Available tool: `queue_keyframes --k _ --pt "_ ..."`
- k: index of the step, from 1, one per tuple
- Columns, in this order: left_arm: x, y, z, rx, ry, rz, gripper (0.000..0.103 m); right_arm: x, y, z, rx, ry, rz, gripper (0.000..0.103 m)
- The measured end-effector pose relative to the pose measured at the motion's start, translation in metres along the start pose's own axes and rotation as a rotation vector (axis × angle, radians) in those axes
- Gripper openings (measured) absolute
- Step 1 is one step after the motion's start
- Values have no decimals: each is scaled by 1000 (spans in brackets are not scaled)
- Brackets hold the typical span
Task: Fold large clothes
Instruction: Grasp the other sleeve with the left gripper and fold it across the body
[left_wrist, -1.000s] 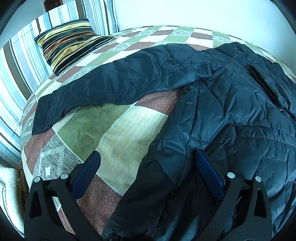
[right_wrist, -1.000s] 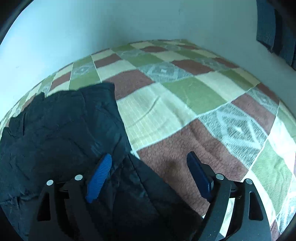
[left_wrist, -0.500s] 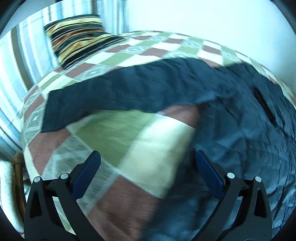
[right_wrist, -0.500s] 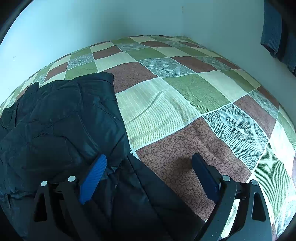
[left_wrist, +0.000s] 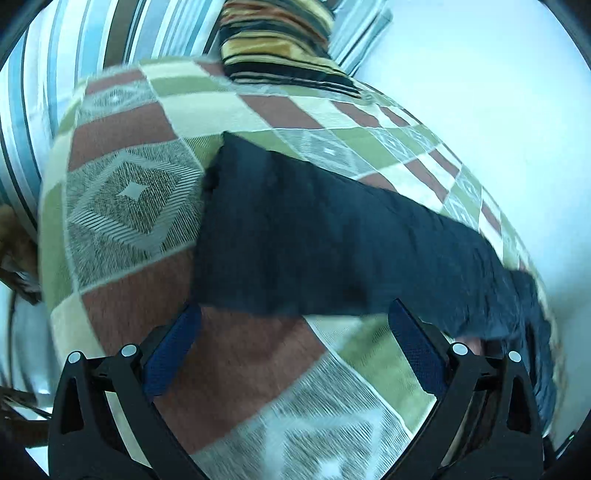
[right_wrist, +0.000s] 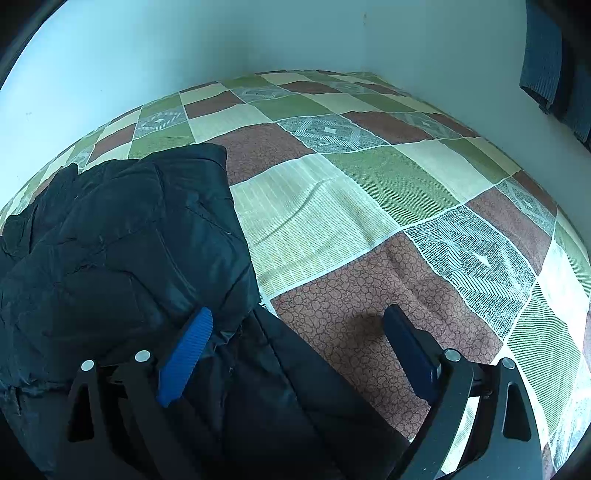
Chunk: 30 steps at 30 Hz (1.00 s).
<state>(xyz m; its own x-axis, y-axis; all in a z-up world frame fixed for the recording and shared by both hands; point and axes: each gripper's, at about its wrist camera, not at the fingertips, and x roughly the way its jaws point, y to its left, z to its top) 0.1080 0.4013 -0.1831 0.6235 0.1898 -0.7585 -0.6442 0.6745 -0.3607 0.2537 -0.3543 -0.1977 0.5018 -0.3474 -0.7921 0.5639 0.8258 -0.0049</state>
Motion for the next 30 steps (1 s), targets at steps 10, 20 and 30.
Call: queue_keyframes --k 10,20,30 --pt "9 39 35 -167 42 -169 74 0 0 0 1 0 0 92" --pt "12 36 35 -128 57 -88 16 0 0 0 3 0 1 93" --pt "-30 -17 51 4 -48 -111 8 0 0 0 9 1 7 93"
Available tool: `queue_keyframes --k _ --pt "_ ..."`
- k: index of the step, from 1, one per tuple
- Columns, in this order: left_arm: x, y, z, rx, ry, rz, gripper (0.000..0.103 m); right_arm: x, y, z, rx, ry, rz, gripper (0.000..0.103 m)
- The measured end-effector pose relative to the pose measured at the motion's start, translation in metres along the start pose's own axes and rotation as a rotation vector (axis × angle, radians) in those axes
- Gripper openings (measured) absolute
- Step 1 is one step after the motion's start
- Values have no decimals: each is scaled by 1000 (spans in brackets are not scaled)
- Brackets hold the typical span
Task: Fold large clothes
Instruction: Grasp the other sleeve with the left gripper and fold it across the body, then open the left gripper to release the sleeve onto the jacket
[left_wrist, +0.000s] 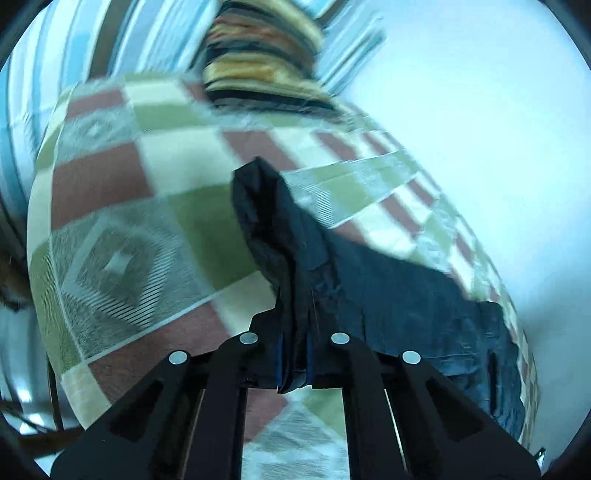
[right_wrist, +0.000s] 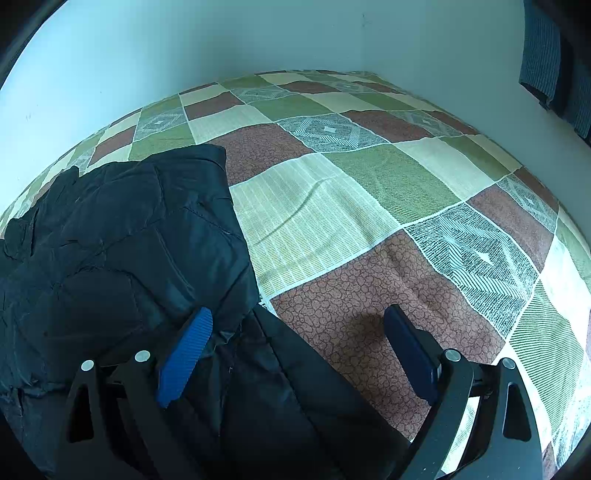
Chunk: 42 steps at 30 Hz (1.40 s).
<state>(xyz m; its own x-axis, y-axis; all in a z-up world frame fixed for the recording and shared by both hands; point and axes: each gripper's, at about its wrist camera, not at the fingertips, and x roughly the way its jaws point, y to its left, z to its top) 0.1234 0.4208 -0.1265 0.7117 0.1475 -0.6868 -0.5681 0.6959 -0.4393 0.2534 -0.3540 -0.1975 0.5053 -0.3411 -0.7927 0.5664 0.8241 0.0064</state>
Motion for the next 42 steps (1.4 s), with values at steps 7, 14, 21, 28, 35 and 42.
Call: queue_keyframes --k 7,14,21,28,35,42 --pt "-25 -118 -5 210 -47 -167 7 1 -2 1 13 3 15 93" --pt "-12 -251 -50 414 40 -344 7 2 -4 2 27 6 34 93" --pt "17 -362 -131 592 174 -455 7 2 -7 0 38 6 44 93" --pt "50 -436 -212 715 313 -496 7 3 -9 0 48 7 57 93" --pt "70 -480 -279 800 409 -516 7 4 -10 0 54 8 66 93" --pt "87 -506 -321 839 473 -505 8 5 -11 0 57 8 71 93"
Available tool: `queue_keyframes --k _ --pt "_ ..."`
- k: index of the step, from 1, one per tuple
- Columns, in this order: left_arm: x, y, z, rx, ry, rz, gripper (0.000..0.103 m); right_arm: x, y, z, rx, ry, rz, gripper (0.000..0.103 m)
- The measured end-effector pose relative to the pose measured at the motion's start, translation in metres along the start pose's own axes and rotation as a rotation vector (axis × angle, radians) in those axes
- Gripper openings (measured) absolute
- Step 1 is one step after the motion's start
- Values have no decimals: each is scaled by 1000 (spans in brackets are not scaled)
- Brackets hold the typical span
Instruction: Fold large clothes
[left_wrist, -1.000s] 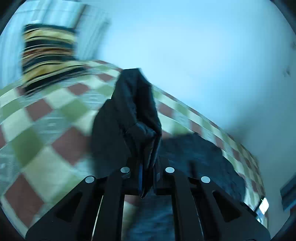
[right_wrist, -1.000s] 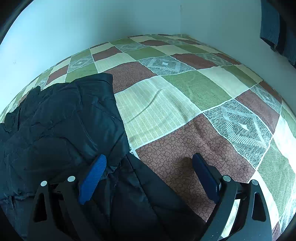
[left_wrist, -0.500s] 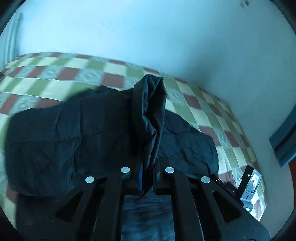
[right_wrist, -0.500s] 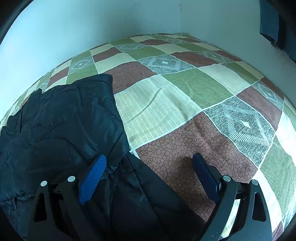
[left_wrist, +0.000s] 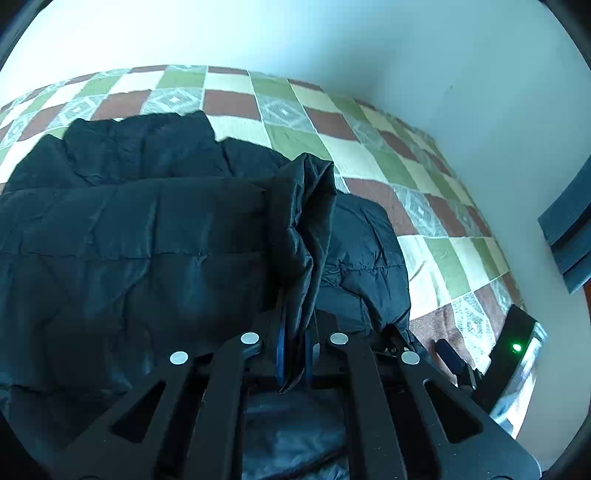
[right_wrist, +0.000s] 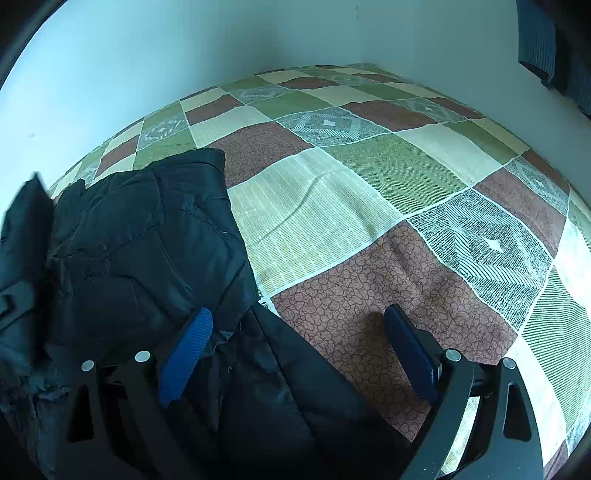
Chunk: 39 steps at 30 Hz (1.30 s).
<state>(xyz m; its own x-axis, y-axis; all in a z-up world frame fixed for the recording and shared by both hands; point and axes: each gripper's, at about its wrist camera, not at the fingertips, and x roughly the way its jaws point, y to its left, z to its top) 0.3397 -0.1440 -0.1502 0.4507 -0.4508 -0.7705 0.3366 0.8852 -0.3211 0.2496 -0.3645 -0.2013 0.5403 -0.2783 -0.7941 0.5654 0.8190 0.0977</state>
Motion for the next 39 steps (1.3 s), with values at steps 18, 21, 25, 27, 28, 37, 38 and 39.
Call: queue_keyframes --k 18,21,25,27,28,37,38,39 --pt "-95 72 -12 -28 -137 114 46 -2 -2 1 9 2 14 93" --pt "-116 130 -22 -79 -158 257 46 -12 -2 6 3 8 16 93" --pt "-136 199 -35 -168 -166 404 46 -52 8 11 -6 -61 62 93" --pt "-142 226 -40 -205 -162 449 46 -70 28 15 -39 -65 147 93" --pt "-143 235 -41 -220 -160 459 46 -72 39 15 -57 -45 188 93" --pt "-132 267 -42 -254 -143 471 49 -19 120 7 -147 168 282 49" --pt "-130 267 -41 -249 -146 477 52 -16 123 5 -155 176 278 45" --pt "-127 267 -40 -242 -145 483 52 -13 126 3 -170 174 270 40"
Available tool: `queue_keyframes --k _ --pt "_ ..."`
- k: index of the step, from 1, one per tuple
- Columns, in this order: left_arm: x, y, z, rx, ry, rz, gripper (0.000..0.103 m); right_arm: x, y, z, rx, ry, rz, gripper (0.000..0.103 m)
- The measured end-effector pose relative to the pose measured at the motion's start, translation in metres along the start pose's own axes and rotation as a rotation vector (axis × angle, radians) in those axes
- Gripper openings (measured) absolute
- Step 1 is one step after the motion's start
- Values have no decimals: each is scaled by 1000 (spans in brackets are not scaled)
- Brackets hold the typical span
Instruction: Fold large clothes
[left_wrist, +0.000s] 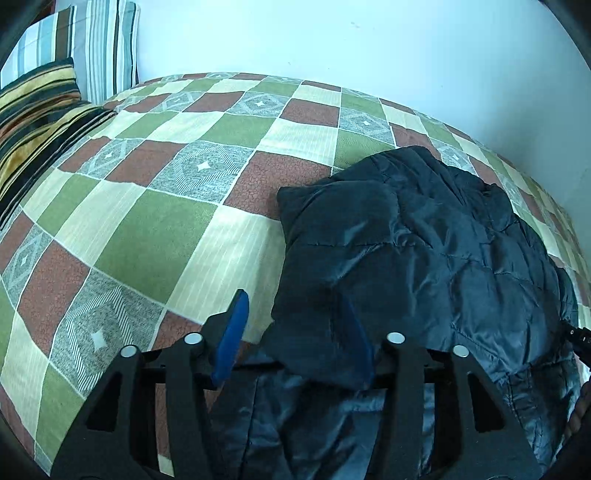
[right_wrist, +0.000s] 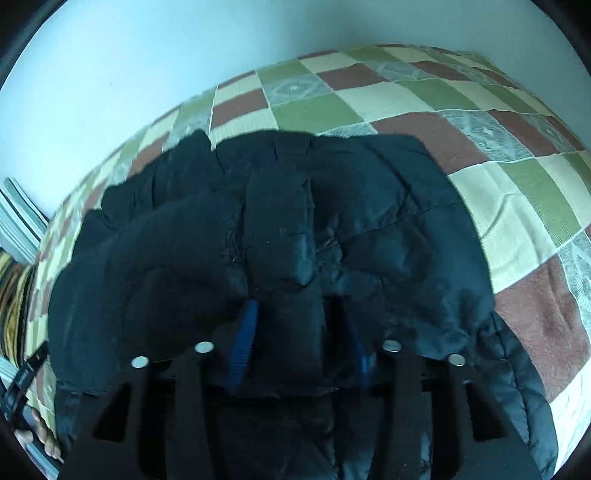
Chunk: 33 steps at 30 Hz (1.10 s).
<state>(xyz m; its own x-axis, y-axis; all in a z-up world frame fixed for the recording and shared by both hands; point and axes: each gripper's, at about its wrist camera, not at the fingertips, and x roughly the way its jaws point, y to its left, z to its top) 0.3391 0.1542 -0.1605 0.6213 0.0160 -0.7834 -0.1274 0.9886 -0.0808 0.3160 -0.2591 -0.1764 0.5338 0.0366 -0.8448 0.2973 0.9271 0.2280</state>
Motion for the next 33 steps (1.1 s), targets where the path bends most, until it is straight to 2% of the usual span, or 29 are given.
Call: queue_keyframes --k 4,8,12,16,18,20,23,25,30,33 --pt "16 -9 -3 59 16 71 52 9 5 -8 -51 15 -43 36" --pt "32 -15 -8 98 44 104 53 18 8 -14 -84 4 -73 36" --pt "41 -8 -12 71 47 82 56 20 10 -17 -93 -22 -82 35" --pt "34 -5 -8 47 46 81 57 12 10 -18 -94 -43 -72 36" --pt "22 -6 -6 33 36 101 57 2 12 -17 -93 -49 -78 40" --pt "4 -9 -1 8 7 64 57 -13 17 -13 -89 -63 -110 46" --pt "-16 -30 9 33 -47 14 57 -39 33 -4 -95 -148 -89 55" --pt "-19 -52 16 73 -61 -8 57 -46 51 3 -129 -167 -48 56" --pt "-2 -107 23 135 -46 -55 57 -14 95 15 -208 -133 -14 56" --pt "20 -131 19 169 -13 -37 57 13 103 14 -226 -100 -30 56"
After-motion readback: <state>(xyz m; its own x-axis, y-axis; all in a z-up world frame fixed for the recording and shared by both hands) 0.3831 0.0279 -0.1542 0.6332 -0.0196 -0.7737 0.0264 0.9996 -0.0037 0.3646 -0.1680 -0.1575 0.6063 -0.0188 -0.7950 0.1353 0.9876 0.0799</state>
